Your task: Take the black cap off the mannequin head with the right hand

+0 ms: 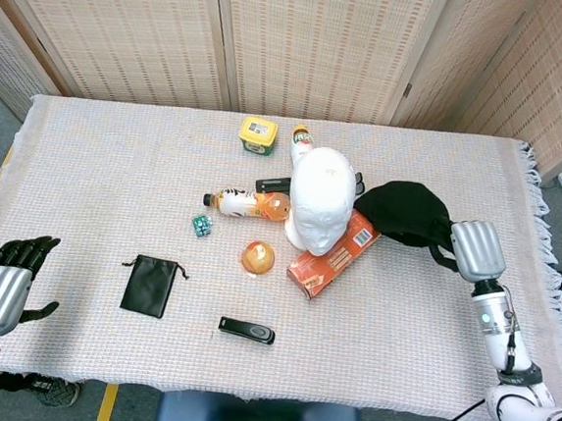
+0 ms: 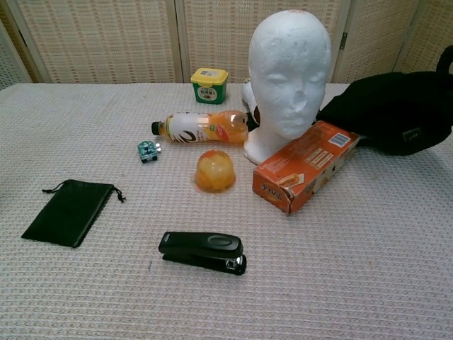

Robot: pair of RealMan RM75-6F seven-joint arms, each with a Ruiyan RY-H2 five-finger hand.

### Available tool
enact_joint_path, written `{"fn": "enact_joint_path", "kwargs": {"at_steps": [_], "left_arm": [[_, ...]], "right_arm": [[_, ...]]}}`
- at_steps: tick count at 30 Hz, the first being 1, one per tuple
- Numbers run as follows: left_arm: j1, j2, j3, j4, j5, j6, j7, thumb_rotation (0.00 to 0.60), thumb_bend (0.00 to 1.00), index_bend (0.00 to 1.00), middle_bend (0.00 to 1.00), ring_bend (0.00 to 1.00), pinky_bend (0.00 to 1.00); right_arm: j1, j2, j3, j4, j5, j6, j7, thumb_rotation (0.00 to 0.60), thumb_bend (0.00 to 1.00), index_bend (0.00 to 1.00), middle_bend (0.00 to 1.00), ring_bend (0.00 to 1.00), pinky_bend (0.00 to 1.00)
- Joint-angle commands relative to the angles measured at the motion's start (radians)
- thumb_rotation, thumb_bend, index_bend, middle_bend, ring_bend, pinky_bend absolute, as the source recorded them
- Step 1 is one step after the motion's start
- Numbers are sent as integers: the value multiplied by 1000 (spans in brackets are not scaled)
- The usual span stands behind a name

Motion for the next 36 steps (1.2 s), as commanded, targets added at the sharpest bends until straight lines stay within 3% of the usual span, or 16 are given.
{"fn": "enact_joint_path", "kwargs": {"at_steps": [1,3,4,7,11,17,20,22,26,36], "left_arm": [[1,1,1,-1,-1,0,1,600,66,160,175,171,174],[1,1,2,-1,-3,-1,1,600,67,159,176,171,174],[1,1,3,-1,-3,-1,1,600,67,159,176,171,174],[1,1,4,-1,-4,-3,1,600,66,159,176,171,174],[-1,-3,3,2,-5,-3,0,600,66,159,175,170,174],[-3,-10,0,8,-7,0,0,600,67,159,175,171,174],[-3,-16,-2,13,-10,3,4,600,66,158,175,171,175],[-4,-22,-4,15,-12,5,13,600,66,159,175,171,175],[-3,-29,-6,17,-11,15,27,600,66,158,175,171,175],[-1,-57,-18,21,-31,31,51,600,66,159,175,171,172]], "right_arm": [[9,-9,-12,-5,42,-64,-47,564,533,507,790,779,985],[13,8,-18,-39,81,-118,-94,534,257,324,630,628,879],[15,17,-19,-57,99,-139,-113,490,121,207,511,516,748],[16,51,-17,-124,149,-180,-161,390,2,24,301,297,486],[-3,86,-15,-189,156,-138,-201,363,0,0,226,208,412],[-72,147,-25,-303,130,-14,-210,375,7,31,265,267,436],[-116,170,-41,-355,95,64,-216,506,112,175,353,334,494],[-154,188,-60,-398,63,126,-225,551,167,248,394,361,505],[-215,225,-91,-481,31,203,-248,556,210,323,421,385,520],[-326,257,-139,-580,-9,330,-303,557,213,349,431,389,520]]}}
